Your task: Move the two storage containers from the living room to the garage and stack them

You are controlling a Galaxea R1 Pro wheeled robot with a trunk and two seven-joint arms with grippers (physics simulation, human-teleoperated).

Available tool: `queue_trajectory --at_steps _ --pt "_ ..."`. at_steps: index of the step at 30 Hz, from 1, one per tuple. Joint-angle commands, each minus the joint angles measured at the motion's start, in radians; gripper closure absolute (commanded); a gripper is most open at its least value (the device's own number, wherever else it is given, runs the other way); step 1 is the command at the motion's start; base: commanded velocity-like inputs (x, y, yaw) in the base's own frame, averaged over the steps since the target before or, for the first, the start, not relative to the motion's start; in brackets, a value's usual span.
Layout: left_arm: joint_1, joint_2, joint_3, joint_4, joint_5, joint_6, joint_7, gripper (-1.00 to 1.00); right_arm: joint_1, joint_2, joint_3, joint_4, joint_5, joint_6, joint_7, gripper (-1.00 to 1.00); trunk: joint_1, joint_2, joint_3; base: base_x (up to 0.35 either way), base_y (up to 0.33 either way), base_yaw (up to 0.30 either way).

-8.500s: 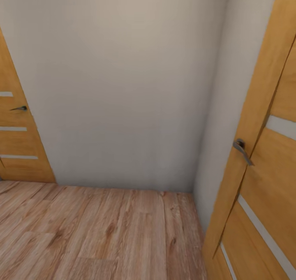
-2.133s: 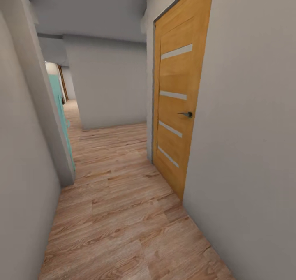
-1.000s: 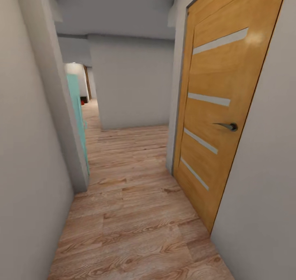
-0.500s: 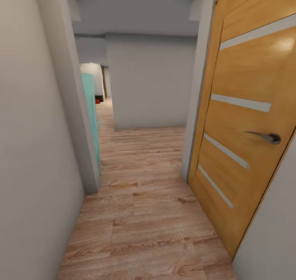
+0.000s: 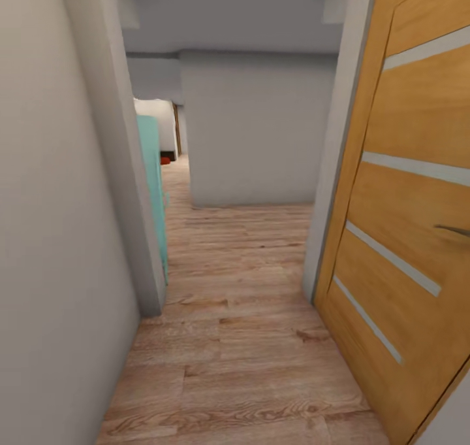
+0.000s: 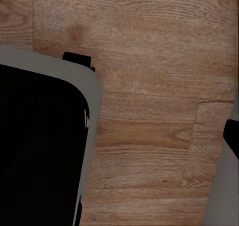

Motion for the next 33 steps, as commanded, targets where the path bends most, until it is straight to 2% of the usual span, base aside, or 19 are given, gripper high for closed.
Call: queue_trajectory --at_steps 1,17,33 --pt "0.000 0.000 0.001 0.000 0.003 -0.003 0.001 -1.00 -0.001 0.001 0.008 0.003 -0.011 -0.005 -0.001 -1.00 0.001 0.000 -0.001 0.324 0.000 0.003" --pt "0.000 -0.003 0.001 0.000 0.003 -0.002 0.001 -1.00 -0.001 0.001 0.000 0.003 -0.022 0.001 0.001 -1.00 0.001 0.000 -0.001 0.324 0.000 0.000" --pt "0.000 0.000 -0.001 0.005 0.003 0.000 0.001 -1.00 -0.001 0.003 0.006 0.003 -0.007 -0.001 0.002 -1.00 0.001 0.000 -0.001 0.324 0.000 0.000"
